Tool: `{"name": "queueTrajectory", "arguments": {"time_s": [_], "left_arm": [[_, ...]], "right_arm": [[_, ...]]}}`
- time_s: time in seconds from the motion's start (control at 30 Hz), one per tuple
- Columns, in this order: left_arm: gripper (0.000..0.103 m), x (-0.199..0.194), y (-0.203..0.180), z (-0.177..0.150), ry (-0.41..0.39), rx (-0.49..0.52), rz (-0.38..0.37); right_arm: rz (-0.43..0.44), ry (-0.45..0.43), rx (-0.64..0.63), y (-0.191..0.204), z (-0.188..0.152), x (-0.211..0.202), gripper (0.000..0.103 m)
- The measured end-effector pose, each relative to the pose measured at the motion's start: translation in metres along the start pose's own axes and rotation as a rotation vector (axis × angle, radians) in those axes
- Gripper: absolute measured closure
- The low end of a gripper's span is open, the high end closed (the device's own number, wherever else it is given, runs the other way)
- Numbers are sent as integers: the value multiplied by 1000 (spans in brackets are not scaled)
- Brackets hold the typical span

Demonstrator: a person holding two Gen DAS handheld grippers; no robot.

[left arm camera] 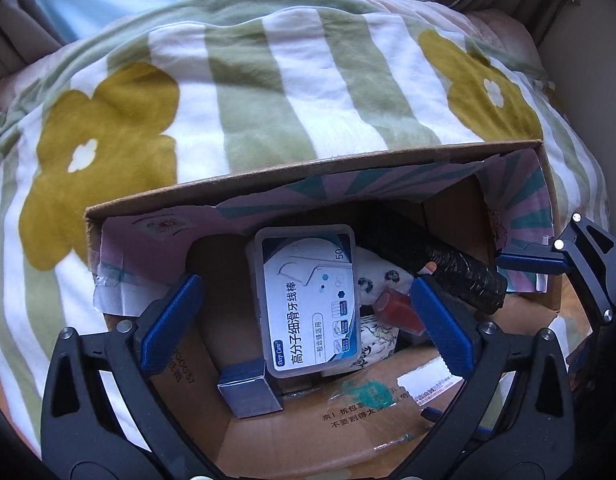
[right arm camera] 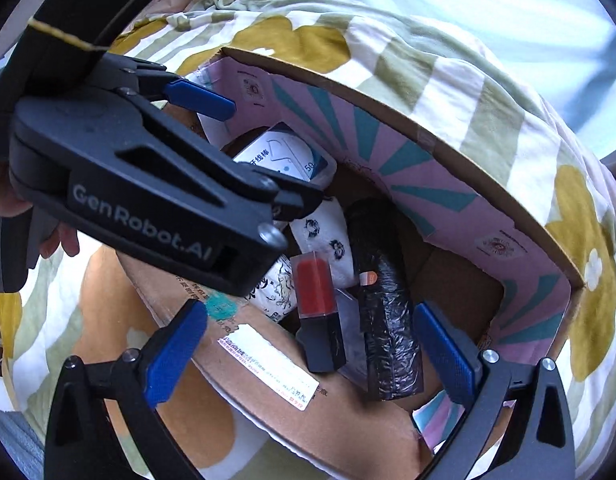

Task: Organize objects
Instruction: 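Open both tools to drop the flosser pack and lipstick into the box, then withdraw both tools from the cardboard box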

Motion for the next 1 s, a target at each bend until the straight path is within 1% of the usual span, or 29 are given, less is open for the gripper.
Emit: {"name": "queueTrajectory", "arguments": {"time_s": [0.23, 0.4, 0.5, 0.7, 0.87, 1.0], "left_arm": [[0, -11, -5, -4, 0, 2, -8], [0, -35, -14, -3, -32, -1, -16], [0, -64, -21, -2, -78, -20, -24], [0, -129, -35, -13, -137, -25, 13], [0, -187, -44, -37, -192, -52, 19], [0, -223, -48, -66, -229, -70, 47]], "right_arm": [[-14, -2, 20, 1, -1, -9, 1], [-20, -26, 56, 0, 1, -33, 1], [-31, -45, 85, -2, 1, -54, 1], [-70, -84, 174, -5, -3, -107, 1], [-88, -93, 306, -8, -19, -149, 0], [-138, -102, 410, -12, -37, -178, 0]]}}
Point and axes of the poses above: each gripper's, at about its wrist camera, not at the fingertips, and x roughly the way its jaws point, y to its left, z to its top, the point moved 8 cm from there along x, roughly the way its jaws point, and after that the axes turned 7 degrees about -z, right-handed, at the moved point
